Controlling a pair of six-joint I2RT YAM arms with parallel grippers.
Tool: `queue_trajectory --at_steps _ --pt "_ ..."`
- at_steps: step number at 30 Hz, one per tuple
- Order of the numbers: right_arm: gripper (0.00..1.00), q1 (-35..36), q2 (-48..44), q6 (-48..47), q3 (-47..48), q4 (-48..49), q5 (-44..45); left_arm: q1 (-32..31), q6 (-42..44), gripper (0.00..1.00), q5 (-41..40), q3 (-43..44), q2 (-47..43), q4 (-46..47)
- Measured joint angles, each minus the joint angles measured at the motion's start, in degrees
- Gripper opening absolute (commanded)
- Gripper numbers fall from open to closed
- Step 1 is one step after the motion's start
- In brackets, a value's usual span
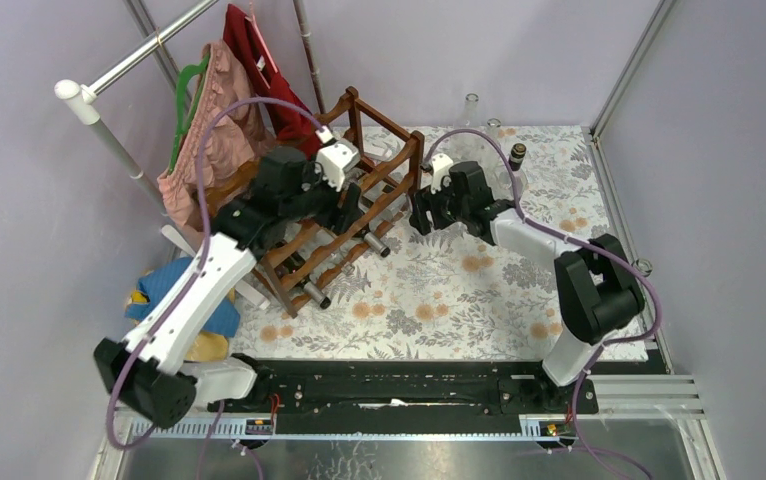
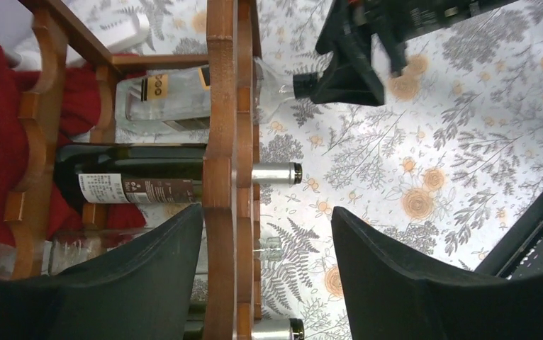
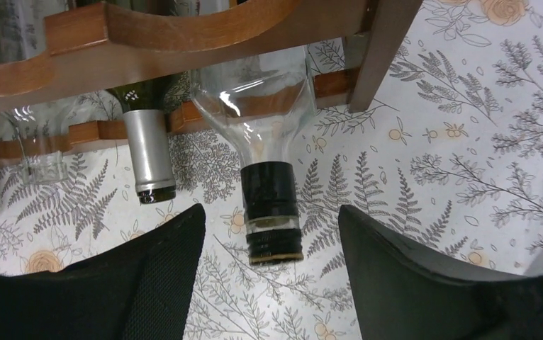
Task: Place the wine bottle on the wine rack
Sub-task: Adjust the wine bottle in the wine rack.
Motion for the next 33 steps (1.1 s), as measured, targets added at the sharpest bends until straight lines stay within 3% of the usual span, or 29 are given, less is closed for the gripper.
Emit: queue_trajectory --at_steps 9,11,20,21,26,33 --pt "0.41 0.0 4.31 0.57 1.9 -0.63 0.0 -0.11 -0.7 0.84 -0.5 -16.39 -20.74 15.61" --pt "0.39 0.0 4.31 0.52 1.9 -0.52 -0.2 -0.13 -0.7 0.84 -0.94 -19.04 -23.1 18.23" --pt "0.43 0.07 4.02 -2.1 0.83 0.81 -1.55 -0.31 -0.68 0.84 -1.36 -21.33 -22.88 21.62" --pt "0.41 0.07 4.0 -2.43 0.72 0.9 -1.66 -0.33 -0.68 0.84 -1.36 -21.38 -22.84 21.73" --pt "0.12 0.04 4.0 -4.31 0.52 0.92 -2.32 -0.33 -0.55 0.84 -1.79 -22.32 -23.12 22.75" --pt "0.04 0.04 3.69 -5.51 0.11 1.03 -2.73 -0.33 -0.04 0.84 -2.99 -23.04 -23.37 23.65"
